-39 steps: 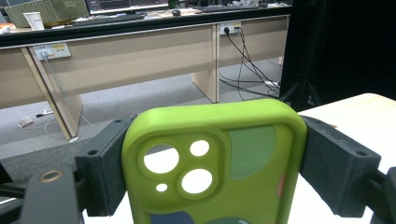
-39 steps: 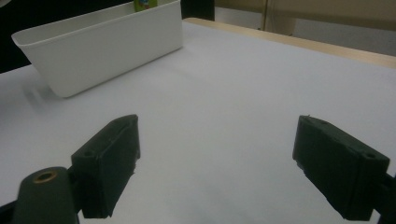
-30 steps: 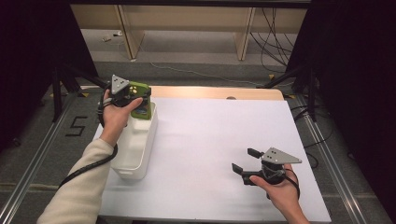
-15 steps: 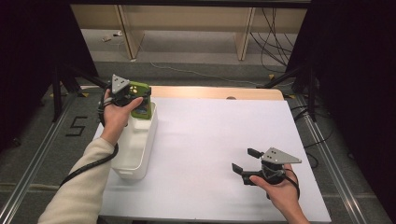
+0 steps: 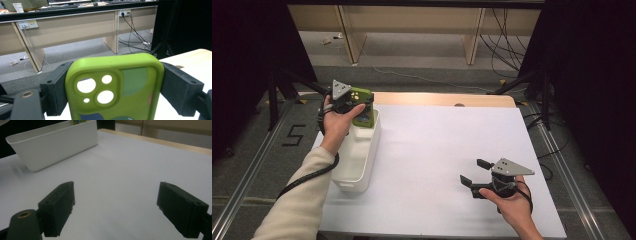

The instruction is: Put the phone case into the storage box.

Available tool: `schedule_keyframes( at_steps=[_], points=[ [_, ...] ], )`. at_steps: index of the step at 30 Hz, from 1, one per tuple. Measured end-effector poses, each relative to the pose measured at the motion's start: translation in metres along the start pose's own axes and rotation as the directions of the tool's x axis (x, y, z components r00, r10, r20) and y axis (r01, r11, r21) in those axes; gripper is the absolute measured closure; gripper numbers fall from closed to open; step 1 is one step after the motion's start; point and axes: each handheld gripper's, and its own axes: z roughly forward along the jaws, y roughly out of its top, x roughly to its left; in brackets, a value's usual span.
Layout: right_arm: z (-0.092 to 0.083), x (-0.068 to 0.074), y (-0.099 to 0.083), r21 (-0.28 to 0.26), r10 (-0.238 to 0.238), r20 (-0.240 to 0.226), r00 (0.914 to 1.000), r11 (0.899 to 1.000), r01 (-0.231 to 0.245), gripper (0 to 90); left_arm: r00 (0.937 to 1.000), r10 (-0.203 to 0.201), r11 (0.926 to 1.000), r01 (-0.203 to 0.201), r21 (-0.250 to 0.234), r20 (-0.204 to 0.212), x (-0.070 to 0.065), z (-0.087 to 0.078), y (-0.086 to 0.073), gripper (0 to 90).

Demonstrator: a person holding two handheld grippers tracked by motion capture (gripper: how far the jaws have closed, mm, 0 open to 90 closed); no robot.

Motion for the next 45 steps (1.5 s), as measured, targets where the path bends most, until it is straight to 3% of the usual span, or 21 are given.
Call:
schedule_keyframes(
  at_steps=[45],
  points=[
    [0.0, -0.001, -0.001, 0.011, -0.004, -0.004, 1.0, 1.0, 0.004, 15.9, 0.9999, -0.003, 0.9999, 0.003, 0.015, 0.012, -0.002, 0.016, -0.004, 17.1]
  ],
)
